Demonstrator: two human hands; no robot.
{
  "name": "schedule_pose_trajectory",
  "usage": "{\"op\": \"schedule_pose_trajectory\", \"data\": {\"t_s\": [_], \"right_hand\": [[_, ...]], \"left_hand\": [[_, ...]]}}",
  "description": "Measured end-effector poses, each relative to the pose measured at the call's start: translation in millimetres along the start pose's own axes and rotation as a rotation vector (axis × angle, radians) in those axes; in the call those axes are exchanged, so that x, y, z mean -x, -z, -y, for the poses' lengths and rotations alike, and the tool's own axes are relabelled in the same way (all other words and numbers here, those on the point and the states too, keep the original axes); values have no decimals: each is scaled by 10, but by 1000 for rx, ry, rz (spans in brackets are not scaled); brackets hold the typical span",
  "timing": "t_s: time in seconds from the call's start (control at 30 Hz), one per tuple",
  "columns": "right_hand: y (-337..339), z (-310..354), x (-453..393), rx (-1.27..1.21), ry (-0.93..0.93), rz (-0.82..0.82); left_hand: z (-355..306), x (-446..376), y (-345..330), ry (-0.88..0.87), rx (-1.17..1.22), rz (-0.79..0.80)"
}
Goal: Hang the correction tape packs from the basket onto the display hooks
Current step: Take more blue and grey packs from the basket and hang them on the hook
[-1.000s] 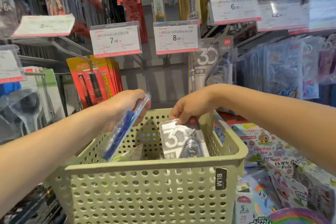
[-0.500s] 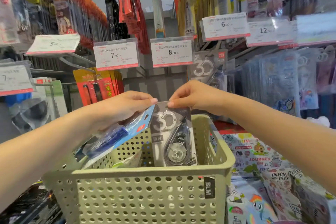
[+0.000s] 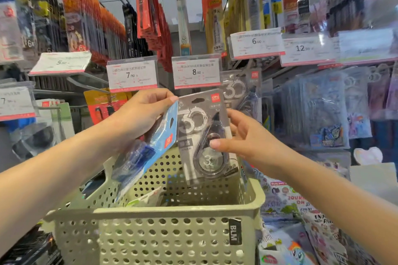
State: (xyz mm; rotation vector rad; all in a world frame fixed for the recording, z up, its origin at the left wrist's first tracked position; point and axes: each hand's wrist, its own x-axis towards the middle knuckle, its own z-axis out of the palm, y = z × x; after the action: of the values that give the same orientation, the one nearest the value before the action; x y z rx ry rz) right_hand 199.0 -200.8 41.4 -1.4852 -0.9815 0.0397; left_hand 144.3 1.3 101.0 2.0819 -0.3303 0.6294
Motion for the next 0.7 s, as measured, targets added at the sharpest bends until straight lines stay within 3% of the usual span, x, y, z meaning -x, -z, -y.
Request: {"op": "schedule_pose_trajectory", "data": {"t_s": [0.13, 0.4, 0.7], "right_hand": [[4, -35, 127, -10, 62, -145], [17, 5, 307, -202, 165, -270], [324, 63, 412, -165, 166, -373]], "left_hand": [[-102, -52, -90, -62, -65, -9], [-440, -193, -225, -302, -246, -50], [-759, -470, -333, -454, -428, -34]]}}
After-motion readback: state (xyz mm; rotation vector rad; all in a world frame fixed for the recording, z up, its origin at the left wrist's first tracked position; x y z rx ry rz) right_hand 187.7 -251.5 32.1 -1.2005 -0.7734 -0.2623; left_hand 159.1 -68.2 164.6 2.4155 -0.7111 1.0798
